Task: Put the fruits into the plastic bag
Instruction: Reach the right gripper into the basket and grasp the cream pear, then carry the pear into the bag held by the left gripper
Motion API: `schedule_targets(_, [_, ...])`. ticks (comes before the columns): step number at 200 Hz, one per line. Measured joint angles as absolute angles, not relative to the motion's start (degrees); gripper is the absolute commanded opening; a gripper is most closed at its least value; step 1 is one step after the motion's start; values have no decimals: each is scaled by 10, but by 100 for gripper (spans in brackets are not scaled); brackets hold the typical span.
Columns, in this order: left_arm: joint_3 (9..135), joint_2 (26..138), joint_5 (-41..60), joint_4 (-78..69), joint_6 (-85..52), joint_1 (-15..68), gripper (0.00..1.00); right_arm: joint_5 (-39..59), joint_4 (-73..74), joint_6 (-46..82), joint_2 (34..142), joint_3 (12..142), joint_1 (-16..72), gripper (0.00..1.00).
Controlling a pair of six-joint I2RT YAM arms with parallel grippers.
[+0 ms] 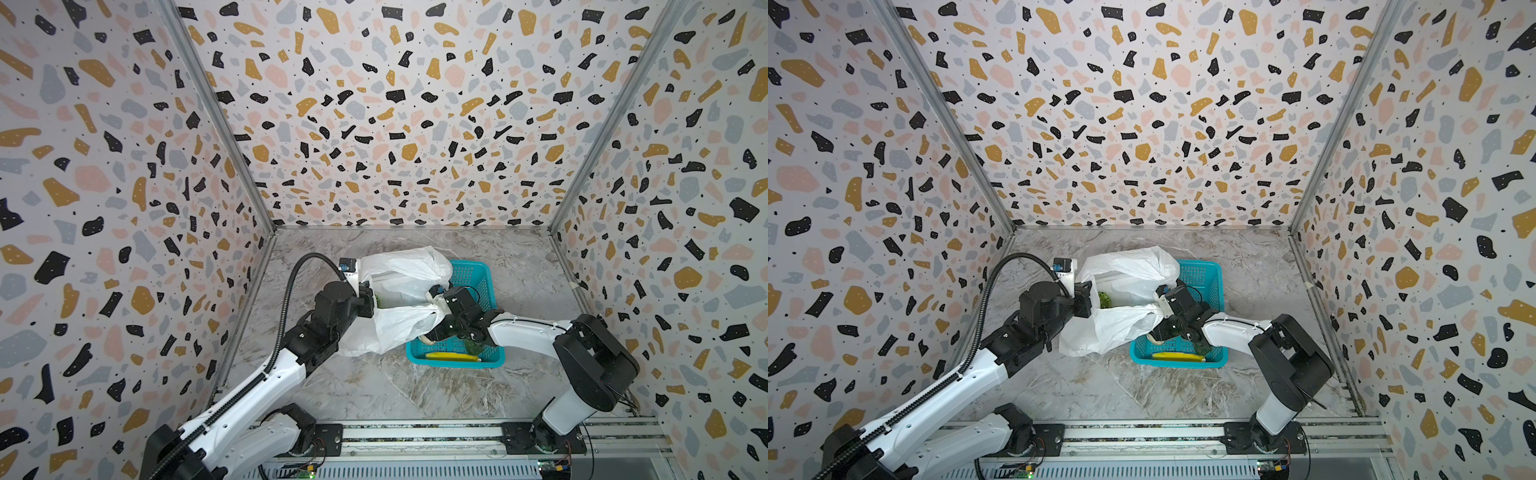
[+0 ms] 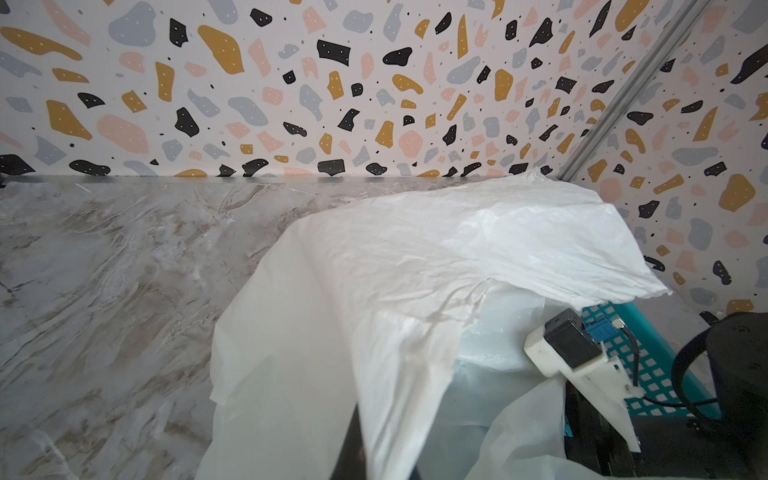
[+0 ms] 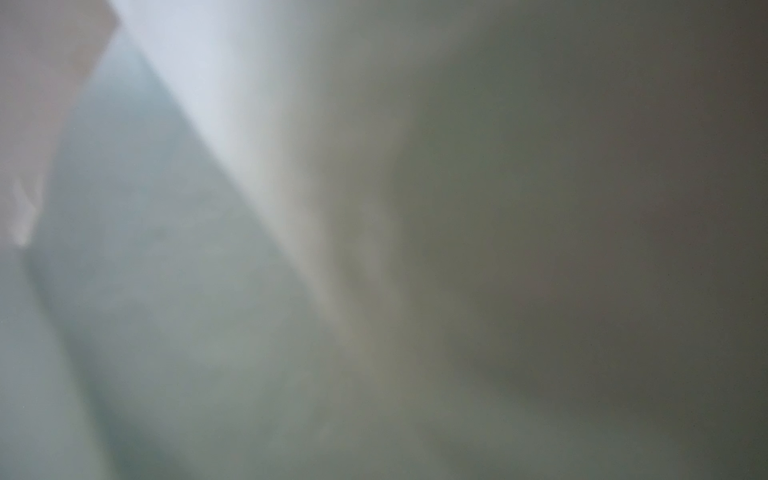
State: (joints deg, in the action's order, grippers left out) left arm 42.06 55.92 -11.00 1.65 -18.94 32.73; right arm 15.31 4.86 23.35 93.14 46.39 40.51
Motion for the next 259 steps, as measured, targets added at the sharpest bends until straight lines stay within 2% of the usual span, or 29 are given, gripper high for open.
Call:
schedule_targets(34, [421, 559, -110, 17, -189, 327, 0, 141, 47, 239, 898, 447, 402, 38])
schedule_targets(92, [421, 559, -108, 16, -189, 327, 0, 93, 19, 245, 673, 398, 361, 38])
schedule_targets(133, [421, 559, -103, 16, -187, 327, 0, 72, 5, 246, 591, 396, 351, 37])
schedule_targets(185, [421, 559, -94, 15, -187, 327, 0, 92, 8, 229, 621, 418, 359, 38])
schedule_targets(259, [415, 545, -78, 8, -188, 327, 0, 116, 18, 159, 762, 554, 422, 43])
